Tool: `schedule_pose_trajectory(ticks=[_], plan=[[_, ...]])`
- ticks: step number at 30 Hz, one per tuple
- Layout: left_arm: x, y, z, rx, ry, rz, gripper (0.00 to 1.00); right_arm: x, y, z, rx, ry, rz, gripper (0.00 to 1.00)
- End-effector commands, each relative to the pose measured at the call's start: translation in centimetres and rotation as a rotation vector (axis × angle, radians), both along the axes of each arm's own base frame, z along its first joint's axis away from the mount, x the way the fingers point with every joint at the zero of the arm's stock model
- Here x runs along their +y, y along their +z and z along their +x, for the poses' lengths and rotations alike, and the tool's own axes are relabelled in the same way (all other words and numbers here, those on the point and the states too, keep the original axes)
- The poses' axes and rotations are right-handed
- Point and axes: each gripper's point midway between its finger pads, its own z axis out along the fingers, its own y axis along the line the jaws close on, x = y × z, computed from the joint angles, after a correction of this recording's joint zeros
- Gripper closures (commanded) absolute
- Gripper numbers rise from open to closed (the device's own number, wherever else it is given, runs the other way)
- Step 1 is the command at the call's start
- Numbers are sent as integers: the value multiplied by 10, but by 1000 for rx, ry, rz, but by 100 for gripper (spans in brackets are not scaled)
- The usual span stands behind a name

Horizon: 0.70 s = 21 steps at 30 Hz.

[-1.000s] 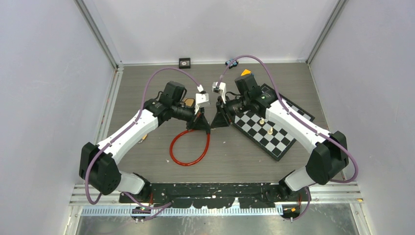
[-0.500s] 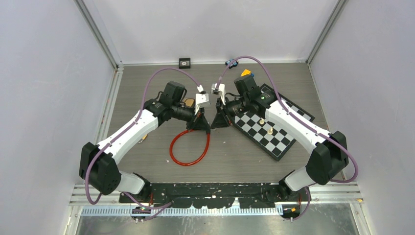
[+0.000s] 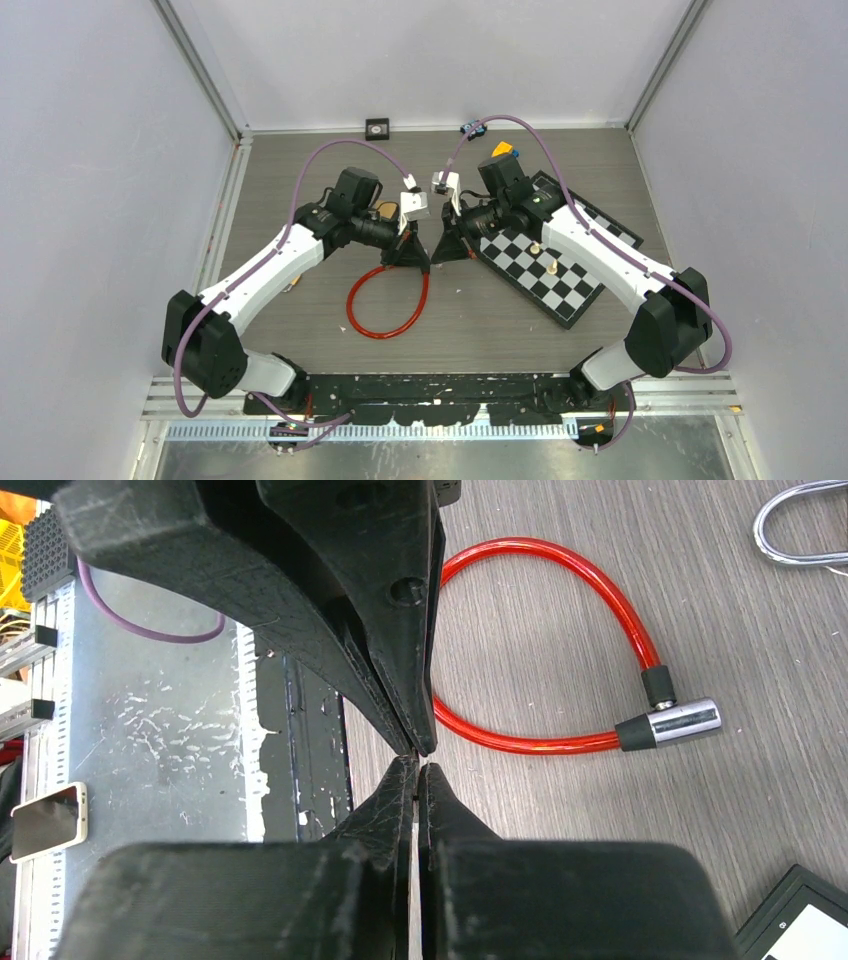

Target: Unlock with the key

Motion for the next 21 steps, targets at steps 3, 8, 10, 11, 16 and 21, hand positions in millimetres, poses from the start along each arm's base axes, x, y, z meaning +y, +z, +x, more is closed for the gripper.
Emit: schedule_pose_trajectory(ticks=[3, 8, 10, 11, 16, 21], plan=[[0, 16, 3, -72, 6, -30, 79, -1, 11, 4, -48, -21, 10, 99], [13, 12, 13, -168, 72, 27, 42, -14, 13, 12, -62, -73, 11, 99], [20, 5, 19, -192, 114, 65, 33, -22, 11, 17, -63, -106, 5, 99], [24, 0, 24, -200, 141, 93, 31, -28, 10, 21, -67, -131, 0, 99], [40, -29, 47, -193, 268, 231, 29, -63, 14, 46, -71, -295, 34, 99], [45, -65, 71, -73, 403, 355, 24, -99, 29, 61, -105, -427, 73, 99]])
